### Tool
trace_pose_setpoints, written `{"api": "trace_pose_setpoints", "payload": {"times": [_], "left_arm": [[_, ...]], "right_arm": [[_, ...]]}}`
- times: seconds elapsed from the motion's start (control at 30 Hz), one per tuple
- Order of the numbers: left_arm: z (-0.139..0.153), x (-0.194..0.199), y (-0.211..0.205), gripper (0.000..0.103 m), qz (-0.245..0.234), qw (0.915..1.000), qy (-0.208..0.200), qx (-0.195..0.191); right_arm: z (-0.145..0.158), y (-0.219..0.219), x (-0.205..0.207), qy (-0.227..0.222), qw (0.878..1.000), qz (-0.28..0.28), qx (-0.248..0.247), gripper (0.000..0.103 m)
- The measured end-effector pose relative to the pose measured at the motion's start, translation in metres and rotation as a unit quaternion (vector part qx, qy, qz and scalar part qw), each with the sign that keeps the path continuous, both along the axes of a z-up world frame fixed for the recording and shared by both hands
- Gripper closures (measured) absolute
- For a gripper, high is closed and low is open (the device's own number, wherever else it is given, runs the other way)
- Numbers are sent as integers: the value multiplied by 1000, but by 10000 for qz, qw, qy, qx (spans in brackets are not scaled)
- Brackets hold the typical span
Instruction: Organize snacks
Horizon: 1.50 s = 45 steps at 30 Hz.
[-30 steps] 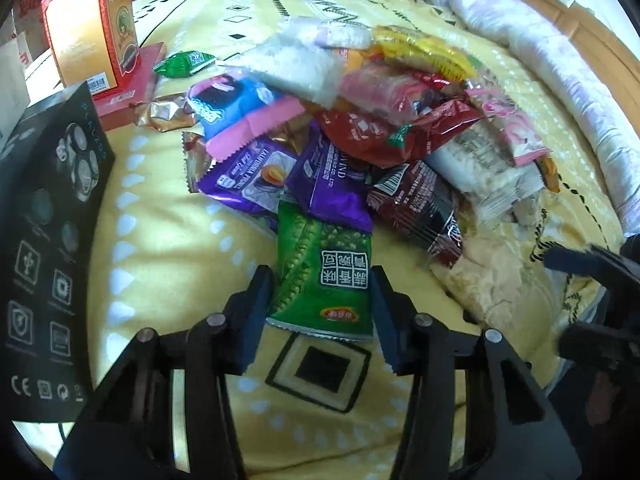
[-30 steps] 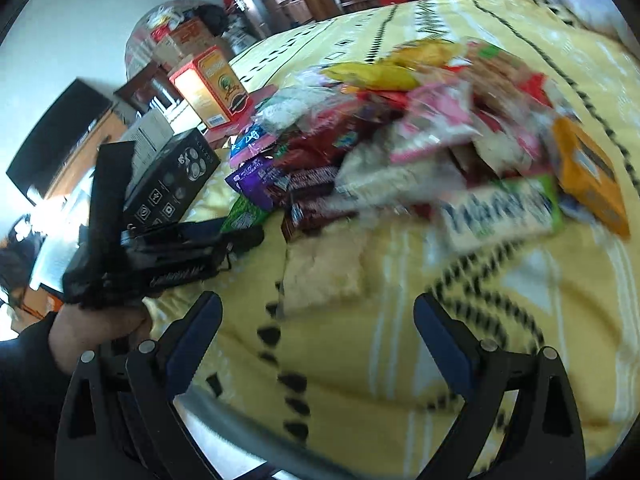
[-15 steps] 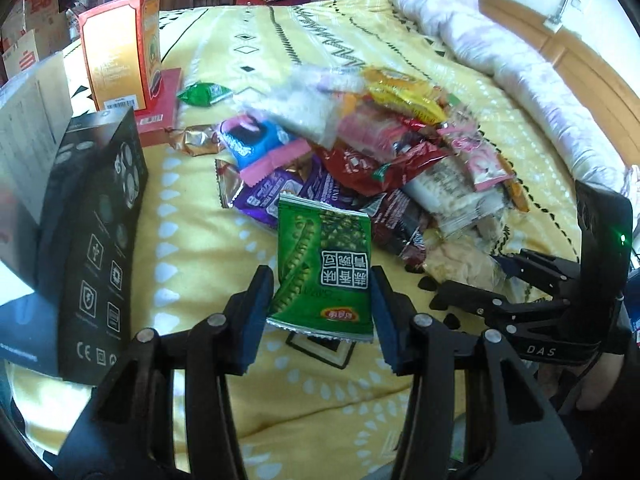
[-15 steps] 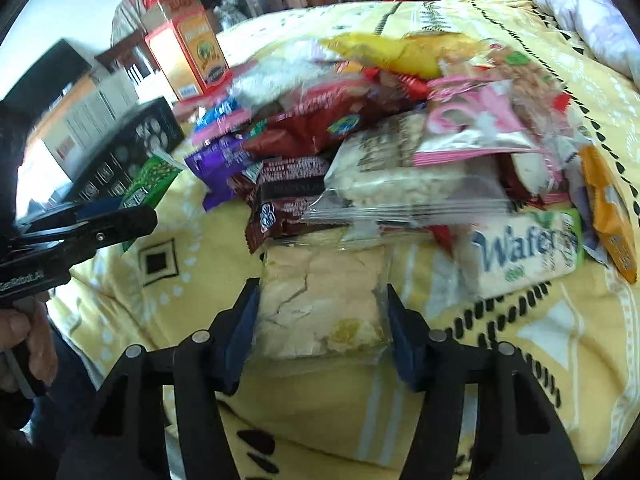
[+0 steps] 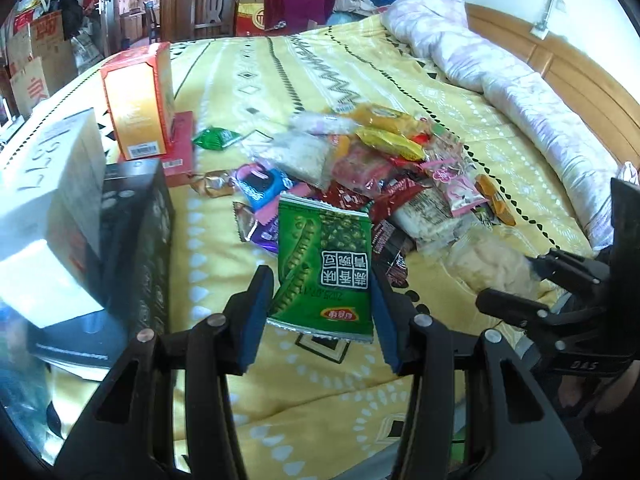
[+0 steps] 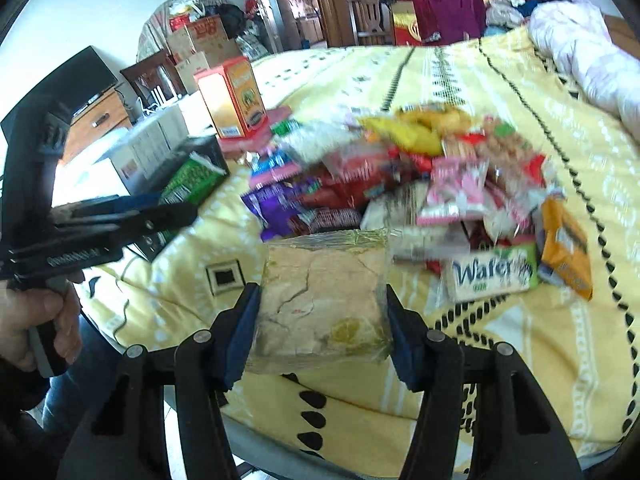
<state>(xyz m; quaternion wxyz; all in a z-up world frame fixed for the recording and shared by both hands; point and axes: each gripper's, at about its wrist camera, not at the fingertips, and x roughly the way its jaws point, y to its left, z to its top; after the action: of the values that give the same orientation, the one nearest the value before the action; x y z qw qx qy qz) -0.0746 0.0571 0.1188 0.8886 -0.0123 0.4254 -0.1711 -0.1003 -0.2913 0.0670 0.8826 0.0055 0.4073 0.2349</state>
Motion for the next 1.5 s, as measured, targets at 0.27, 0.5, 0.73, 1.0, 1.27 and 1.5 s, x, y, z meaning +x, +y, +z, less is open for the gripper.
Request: {"api": "trace_pose_setpoints", "payload": {"times": [0.27, 0.5, 0.73, 1.0, 1.27, 1.5], "left_arm": [[9, -5, 6, 54, 65, 9999, -102, -10], [11, -7, 8, 54, 124, 9998, -127, -22], [2, -2, 3, 54, -11, 10000, 4, 81], [-75, 31, -39, 33, -22, 9955, 725, 608], [-91, 22, -46, 0, 247, 9975, 290, 602], [-93, 15, -33, 0, 331, 9991, 102, 226]], "right_arm": [[13, 17, -3, -109, 9998, 121, -64, 41], [16, 22, -4, -137, 9997, 160, -90, 41], [3, 22, 5, 41, 9999, 132, -92, 41], [-64, 16, 51, 600, 9980, -20, -207, 32], [-78, 0, 45, 331, 9994, -99, -85, 17], [-83, -10, 47, 315, 9984, -241, 393, 10]]}}
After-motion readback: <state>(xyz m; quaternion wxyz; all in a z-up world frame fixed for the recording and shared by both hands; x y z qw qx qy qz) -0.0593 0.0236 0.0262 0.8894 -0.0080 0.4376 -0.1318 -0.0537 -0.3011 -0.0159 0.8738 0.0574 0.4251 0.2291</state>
